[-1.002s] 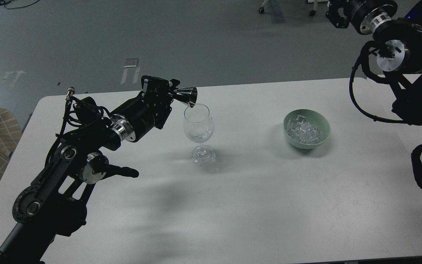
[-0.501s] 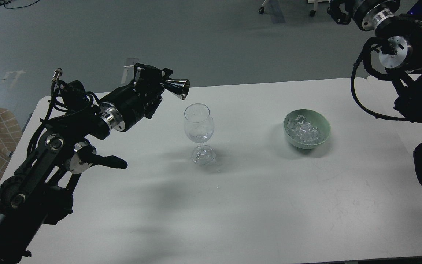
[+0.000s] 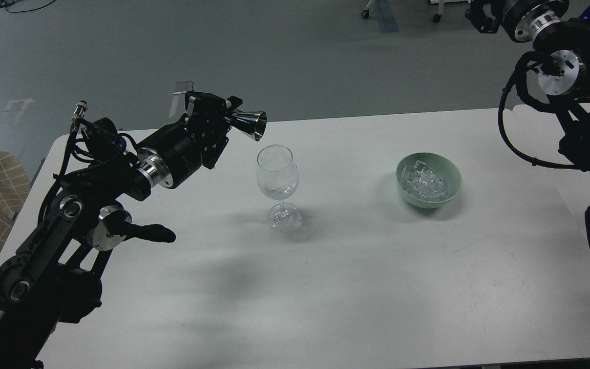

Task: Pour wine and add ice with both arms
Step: 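Tilt the jigger back upright and withdraw the left gripper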

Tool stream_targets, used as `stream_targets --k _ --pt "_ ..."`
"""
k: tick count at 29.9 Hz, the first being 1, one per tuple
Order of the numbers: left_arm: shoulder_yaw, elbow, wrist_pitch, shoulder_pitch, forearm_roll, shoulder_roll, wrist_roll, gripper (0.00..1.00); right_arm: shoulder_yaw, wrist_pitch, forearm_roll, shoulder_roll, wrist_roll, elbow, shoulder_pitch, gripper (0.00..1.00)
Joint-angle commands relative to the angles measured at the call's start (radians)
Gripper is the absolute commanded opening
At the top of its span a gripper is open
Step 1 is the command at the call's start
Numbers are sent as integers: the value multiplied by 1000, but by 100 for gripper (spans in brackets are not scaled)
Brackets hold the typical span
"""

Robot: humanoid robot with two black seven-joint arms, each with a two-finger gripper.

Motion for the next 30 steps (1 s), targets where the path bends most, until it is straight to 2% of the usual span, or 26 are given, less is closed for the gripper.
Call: stream_targets --k 1,6,12,14,18,22,27,30 --pt "-55 13 3 8 -139 -16 -19 1 0 -3 -1 0 0 -1 -3 100" --pt "-161 80 4 25 -412 -30 -68 1 -1 -8 -1 0 0 -4 -9 100" --pt "-236 166 9 36 -740 -51 -72 0 -1 -8 -1 -13 -17 -1 -9 100" --pt "-249 238 3 37 -849 -51 -88 0 -1 -9 -1 -13 -21 -2 -9 100" --pt "-269 326 0 36 -949 -62 -105 0 -3 -9 -3 -14 -23 -4 -9 100" --pt "-322 511 -12 2 -1098 -97 -108 0 -5 -17 -4 -14 -23 -4 -11 100" --pt "-322 645 -69 -38 -1117 -119 -132 0 -5 -28 -6 -13 -23 -11 -21 100" --pt "-321 692 -74 -61 -1117 -137 -131 1 -5 -38 -6 -6 -21 -8 -32 100"
